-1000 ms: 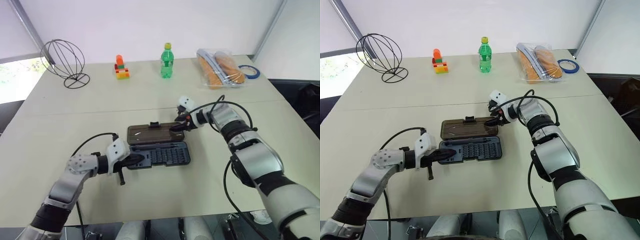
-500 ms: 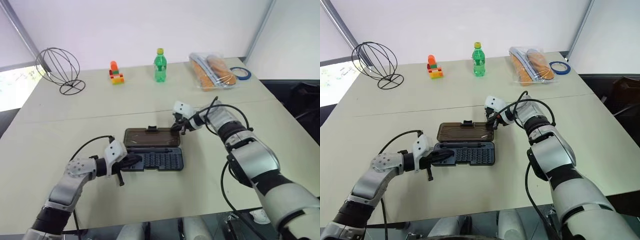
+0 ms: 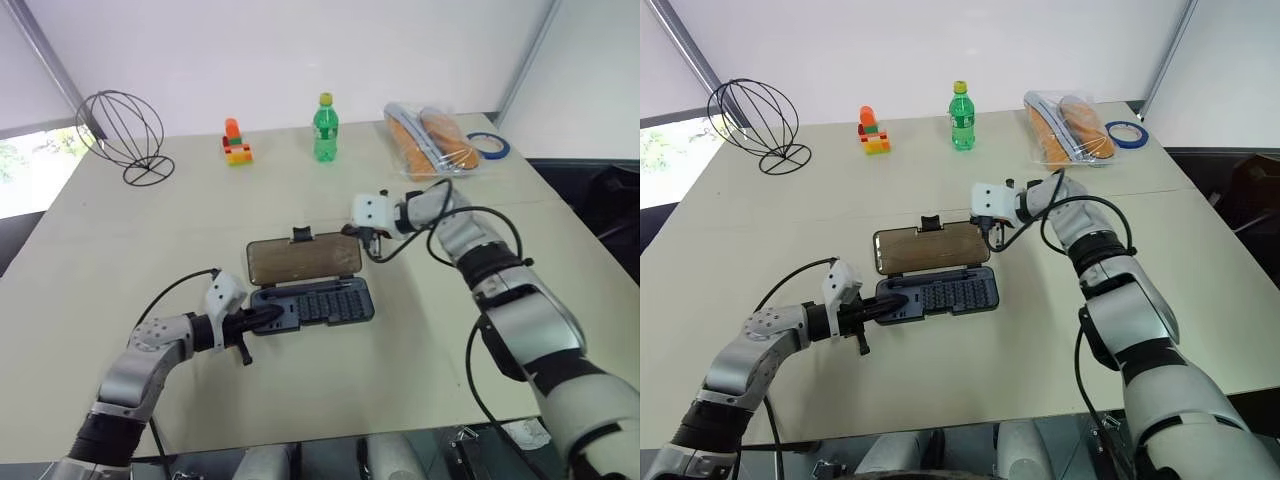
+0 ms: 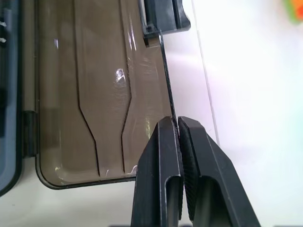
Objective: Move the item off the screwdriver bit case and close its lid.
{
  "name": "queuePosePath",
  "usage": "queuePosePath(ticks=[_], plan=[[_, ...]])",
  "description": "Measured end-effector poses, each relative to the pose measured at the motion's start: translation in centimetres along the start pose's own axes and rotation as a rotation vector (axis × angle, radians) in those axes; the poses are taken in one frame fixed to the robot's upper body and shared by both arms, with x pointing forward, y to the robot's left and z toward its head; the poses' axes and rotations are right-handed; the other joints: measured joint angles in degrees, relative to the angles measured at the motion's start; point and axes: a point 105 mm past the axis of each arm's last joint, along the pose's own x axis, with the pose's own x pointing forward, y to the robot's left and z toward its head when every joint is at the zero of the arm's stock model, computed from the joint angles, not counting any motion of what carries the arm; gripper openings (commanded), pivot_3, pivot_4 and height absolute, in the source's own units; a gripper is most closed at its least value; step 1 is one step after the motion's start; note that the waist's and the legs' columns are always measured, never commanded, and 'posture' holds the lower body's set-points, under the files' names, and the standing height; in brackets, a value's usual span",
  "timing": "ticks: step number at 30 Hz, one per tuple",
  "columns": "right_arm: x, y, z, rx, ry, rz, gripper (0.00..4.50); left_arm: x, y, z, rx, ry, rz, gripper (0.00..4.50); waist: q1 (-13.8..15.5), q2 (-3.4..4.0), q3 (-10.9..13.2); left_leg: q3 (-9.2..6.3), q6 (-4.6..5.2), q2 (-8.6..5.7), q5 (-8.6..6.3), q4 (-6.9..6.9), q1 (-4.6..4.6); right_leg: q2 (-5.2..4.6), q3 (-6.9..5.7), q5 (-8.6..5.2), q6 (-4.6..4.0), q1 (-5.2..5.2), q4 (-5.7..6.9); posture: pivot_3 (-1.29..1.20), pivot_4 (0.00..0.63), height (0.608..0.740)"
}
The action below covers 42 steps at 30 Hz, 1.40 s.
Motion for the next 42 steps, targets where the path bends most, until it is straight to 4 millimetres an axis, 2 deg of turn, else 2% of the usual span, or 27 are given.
queuePosePath(ticks=[2,4,6,8,10,12,15,18,20,22,24,26,29,31,34,38,42], plan=[[-0.1,0.5,0.0,-0.018,-0.007,-0.001,0.11,0.0,-0.5,1.2,-0.046,-0.05,-0.024,0.0,-0.06,-0.04,0.03,0.0,-0.02,0.01,0.01,-0.06,0.0,0.01,0.0,-0.01,-0.01,-0.01,-0.03,0.0,0.15,0.74],[-0.3,1.0,-0.3,-0.016,-0.006,0.0,0.11,0.0,-0.4,3.5,-0.093,-0.133,-0.042,0.0,-0.01,-0.1,0.11,0.0,-0.02,0.02,0.01,-0.07,0.01,0.01,0.0,-0.01,-0.01,0.0,-0.03,0.0,0.15,0.74],[-0.3,1.3,-0.3,-0.013,-0.009,0.006,0.11,-0.7,1.9,8.7,-0.085,-0.285,0.013,0.0,0.1,-0.56,0.53,-0.12,-0.21,0.06,0.12,-0.06,-0.01,0.09,-0.13,0.01,-0.04,0.01,-0.04,0.0,0.15,0.74],[0.0,1.7,0.2,-0.029,-0.025,0.02,0.11,-2.7,4.6,13.5,-0.003,-0.394,0.125,0.0,-0.11,-0.71,0.63,-0.1,-0.33,0.09,0.19,-0.08,0.05,0.11,-0.15,0.03,-0.06,0.05,-0.04,0.0,0.15,0.74],[-0.1,1.7,0.1,-0.026,-0.021,0.019,0.11,-4.1,7.4,15.3,0.084,-0.414,0.252,0.0,-0.15,-0.56,0.57,0.01,-0.34,0.03,0.19,-0.15,0.18,0.07,-0.07,0.03,-0.06,0.1,-0.04,0.0,0.15,0.74],[-0.2,1.6,0.1,-0.024,-0.015,0.015,0.11,-4.3,10.2,13.8,0.097,-0.358,0.367,0.0,-0.08,-0.55,0.56,0.01,-0.36,0.03,0.21,-0.17,0.14,0.07,-0.05,0.02,-0.06,0.09,-0.09,0.0,0.15,0.74],[-0.2,1.5,0.5,-0.03,-0.024,0.005,0.11,-2.8,13.5,8.9,0.047,-0.203,0.472,0.0,0.22,-0.68,0.64,-0.03,-0.65,-0.01,0.37,-0.12,-0.06,0.05,-0.08,0.03,-0.05,-0.02,-0.13,0.0,0.15,0.74],[-0.1,1.1,1.5,-0.042,-0.047,-0.016,0.11,-0.4,14.5,5.3,0.037,-0.083,0.469,0.0,0.69,-0.83,0.72,-0.07,-0.67,-0.05,0.39,-0.02,-0.42,-0.01,-0.13,0.05,-0.04,-0.29,-0.12,0.0,0.15,0.74],[-0.2,0.8,1.8,-0.034,-0.053,-0.032,0.11,0.6,13.9,4.8,0.043,-0.082,0.413,0.0,0.65,-0.87,0.72,-0.07,-0.7,-0.05,0.41,0.17,-1.02,-0.04,-0.13,0.08,-0.02,-0.86,0.0,0.0,0.15,0.74],[-0.6,0.7,1.1,0.014,-0.036,-0.045,0.11,1.2,12.6,5.7,0.057,-0.117,0.313,0.0,0.62,-0.88,0.72,-0.07,-0.71,-0.06,0.41,0.15,-1.25,-0.09,-0.14,0.08,-0.02,-1.08,0.0,0.0,0.15,0.74],[-1.2,0.3,0.6,0.062,-0.026,-0.068,0.11,1.0,11.3,7.2,0.08,-0.165,0.234,0.0,0.51,-0.87,0.72,-0.04,-0.71,-0.09,0.42,0.17,-1.55,-0.17,-0.14,0.09,-0.02,-1.42,0.03,0.0,0.15,0.74],[-2.1,-0.3,0.2,0.11,-0.026,-0.099,0.11,0.0,8.7,7.8,0.085,-0.174,0.113,0.0,-0.29,-0.85,0.72,0.06,-0.7,-0.09,0.42,0.15,-1.75,-0.2,-0.04,0.09,-0.01,-1.74,0.09,0.0,0.15,0.74],[-3.8,-1.2,-0.9,0.18,-0.006,-0.148,0.11,-1.8,4.5,6.5,0.054,-0.087,-0.03,0.0,-0.81,-0.84,0.73,0.07,-0.7,-0.03,0.42,0.04,-1.77,-0.17,0.01,0.09,-0.02,-1.81,0.07,0.0,0.15,0.74],[-3.9,-1.2,-1.0,0.196,-0.005,-0.151,0.11,-2.2,2.8,5.6,0.052,-0.024,-0.078,0.0,-0.79,-0.83,0.73,0.05,-0.73,-0.03,0.44,0.05,-1.71,-0.13,-0.01,0.09,-0.03,-1.76,0.12,0.0,0.15,0.74],[-3.5,-1.0,-1.1,0.237,-0.011,-0.141,0.11,-2.6,0.3,3.1,0.061,0.113,-0.158,0.0,-0.51,-0.82,0.73,0.05,-0.65,-0.03,0.4,0.05,-1.57,-0.13,-0.02,0.12,-0.08,-1.63,0.21,0.0,0.15,0.74],[-2.9,-0.9,-1.1,0.269,-0.015,-0.122,0.11,-2.4,-0.2,1.0,0.084,0.203,-0.164,0.0,0.28,-0.83,0.74,0.01,-0.58,-0.04,0.38,0.08,-1.57,-0.1,-0.09,0.18,-0.17,-1.59,0.2,0.0,0.15,0.74],[-1.4,-0.6,-0.4,0.298,-0.025,-0.059,0.11,-1.4,0.6,0.4,0.19,0.219,-0.132,0.0,0.41,-0.82,0.72,0.0,-0.77,-0.05,0.48,0.09,-1.51,-0.13,-0.11,0.19,-0.18,-1.52,0.21,0.0,0.15,0.74]])
